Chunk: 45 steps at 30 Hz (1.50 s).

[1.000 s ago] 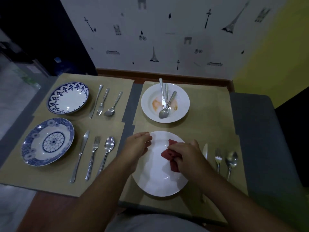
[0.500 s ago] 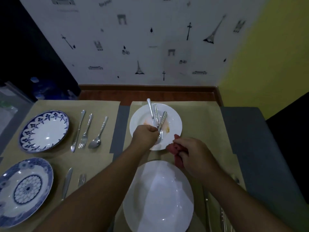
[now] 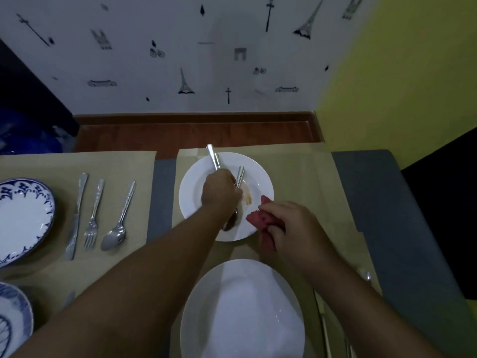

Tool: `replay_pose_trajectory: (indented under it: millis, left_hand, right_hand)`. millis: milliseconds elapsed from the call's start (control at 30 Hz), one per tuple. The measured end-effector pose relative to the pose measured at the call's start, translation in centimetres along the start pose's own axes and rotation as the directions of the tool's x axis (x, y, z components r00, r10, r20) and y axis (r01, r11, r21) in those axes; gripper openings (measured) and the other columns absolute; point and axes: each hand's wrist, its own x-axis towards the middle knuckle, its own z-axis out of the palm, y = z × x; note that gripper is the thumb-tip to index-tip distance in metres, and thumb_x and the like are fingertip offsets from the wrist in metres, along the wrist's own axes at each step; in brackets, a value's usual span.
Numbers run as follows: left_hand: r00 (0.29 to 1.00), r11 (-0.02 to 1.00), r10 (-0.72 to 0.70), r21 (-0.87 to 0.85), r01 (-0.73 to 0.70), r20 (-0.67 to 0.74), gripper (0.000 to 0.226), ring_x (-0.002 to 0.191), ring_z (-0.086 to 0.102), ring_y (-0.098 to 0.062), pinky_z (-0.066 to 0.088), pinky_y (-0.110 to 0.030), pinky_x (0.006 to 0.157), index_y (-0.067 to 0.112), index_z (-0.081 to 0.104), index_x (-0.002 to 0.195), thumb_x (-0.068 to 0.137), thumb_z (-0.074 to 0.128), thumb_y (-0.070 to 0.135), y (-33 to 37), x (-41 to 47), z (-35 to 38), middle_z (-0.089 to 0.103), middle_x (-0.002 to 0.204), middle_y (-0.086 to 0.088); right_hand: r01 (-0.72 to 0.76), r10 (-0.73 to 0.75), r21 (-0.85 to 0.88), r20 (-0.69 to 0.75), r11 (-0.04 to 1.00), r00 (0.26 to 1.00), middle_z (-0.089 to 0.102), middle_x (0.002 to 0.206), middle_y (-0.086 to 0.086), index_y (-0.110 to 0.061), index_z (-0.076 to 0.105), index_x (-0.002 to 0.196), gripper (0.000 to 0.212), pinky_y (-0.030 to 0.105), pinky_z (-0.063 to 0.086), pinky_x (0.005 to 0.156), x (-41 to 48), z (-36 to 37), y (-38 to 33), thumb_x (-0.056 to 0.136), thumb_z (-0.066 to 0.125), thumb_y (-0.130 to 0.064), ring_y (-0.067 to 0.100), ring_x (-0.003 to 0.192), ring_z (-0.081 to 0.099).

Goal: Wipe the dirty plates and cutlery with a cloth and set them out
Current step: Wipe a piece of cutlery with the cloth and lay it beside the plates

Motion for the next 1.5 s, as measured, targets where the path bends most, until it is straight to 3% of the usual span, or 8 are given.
replay_pose_trajectory:
  millis: [267,500,667,800,900,1067,1233,1500]
  left_hand:
    - [0.983,0.941,-0.148,-0.291,0.174,0.112,0.028,0.092,0.067,-0.017,0.056,-0.036,0.094,0.009,0.075,0.110,0.082,0.079,0.013,0.7,0.4,-1.4,0.070,0.098,0.003]
    - [0.953,0.735,-0.210,-0.608,0.301,0.218,0.009,0.084,0.076,-0.027,0.062,-0.043,0.083,0.020,0.074,0.083,0.090,0.073,0.015,0.4,-2.6,-4.1,0.077,0.087,-0.007]
    - [0.968,0.723,-0.190,-0.643,0.253,0.166,0.012,0.086,0.076,-0.028,0.063,-0.036,0.080,0.009,0.076,0.097,0.094,0.069,0.018,0.4,-5.4,-5.4,0.078,0.090,-0.010]
    - [0.971,0.694,-0.204,-0.680,0.235,0.127,0.013,0.085,0.076,-0.028,0.063,-0.036,0.079,0.007,0.078,0.093,0.092,0.070,0.016,0.5,-6.9,-6.7,0.078,0.087,-0.013]
    - [0.962,0.646,-0.240,-0.719,0.258,0.130,0.010,0.081,0.075,-0.034,0.063,-0.044,0.079,0.006,0.079,0.088,0.088,0.072,0.013,0.3,-7.0,-7.5,0.077,0.084,-0.017]
    - [0.934,0.583,-0.303,-0.738,0.339,0.189,0.008,0.067,0.069,-0.028,0.062,-0.038,0.070,-0.001,0.074,0.088,0.089,0.071,0.006,-0.7,-5.5,-8.7,0.073,0.081,-0.022]
    - [0.932,0.649,-0.267,-0.669,0.363,0.246,0.008,0.068,0.072,-0.026,0.064,-0.035,0.065,0.004,0.074,0.092,0.088,0.074,0.011,-2.3,-3.5,-8.9,0.074,0.077,-0.017]
    - [0.939,0.663,-0.200,-0.667,0.340,0.280,0.007,0.072,0.073,-0.025,0.064,-0.040,0.073,0.006,0.072,0.091,0.088,0.075,0.012,-4.2,-0.7,-10.4,0.074,0.084,-0.016]
  right_hand:
    - [-0.069,0.070,0.026,-0.045,0.997,0.997,0.063,0.102,-0.012,-0.016,0.071,0.109,0.029,-0.003,0.036,0.080,-0.4,-0.2,0.3,0.085,0.066,-0.001,-0.001,0.088,0.056]
    - [-0.057,0.059,0.036,-0.037,0.998,0.998,0.064,0.107,-0.013,-0.033,0.062,0.120,0.038,0.031,0.051,0.088,-1.3,-0.2,0.9,0.089,0.059,-0.011,0.014,0.105,0.054]
    - [0.047,-0.045,0.025,-0.059,0.999,0.997,0.065,0.113,-0.007,-0.022,0.063,0.121,0.034,0.034,0.046,0.090,-0.8,-0.1,0.0,0.092,0.055,-0.007,0.019,0.107,0.047]
    - [0.207,-0.205,0.021,-0.089,0.978,0.975,0.067,0.089,0.003,-0.006,0.065,0.101,0.023,0.024,0.036,0.077,0.6,-0.1,-2.4,0.082,0.057,0.003,0.013,0.087,0.043]
    - [0.303,-0.303,-0.020,0.002,0.953,0.953,0.062,0.081,-0.005,-0.016,0.061,0.094,0.026,0.028,0.041,0.075,1.7,1.5,-3.0,0.077,0.053,0.003,0.020,0.083,0.051]
    - [0.354,-0.350,-0.139,0.052,0.925,0.935,0.067,0.088,-0.006,-0.021,0.069,0.093,0.030,0.028,0.043,0.079,1.7,3.5,-2.6,0.083,0.041,-0.014,0.019,0.085,0.052]
    - [0.406,-0.378,-0.169,0.177,0.898,0.909,0.072,0.099,0.000,-0.015,0.075,0.094,0.033,0.026,0.046,0.090,2.3,5.7,-3.2,0.091,0.046,-0.030,0.017,0.094,0.059]
    - [0.310,-0.280,-0.160,0.187,0.937,0.942,0.068,0.097,0.002,-0.017,0.071,0.096,0.020,0.034,0.048,0.079,1.5,7.7,-3.4,0.088,0.052,-0.016,0.021,0.093,0.053]
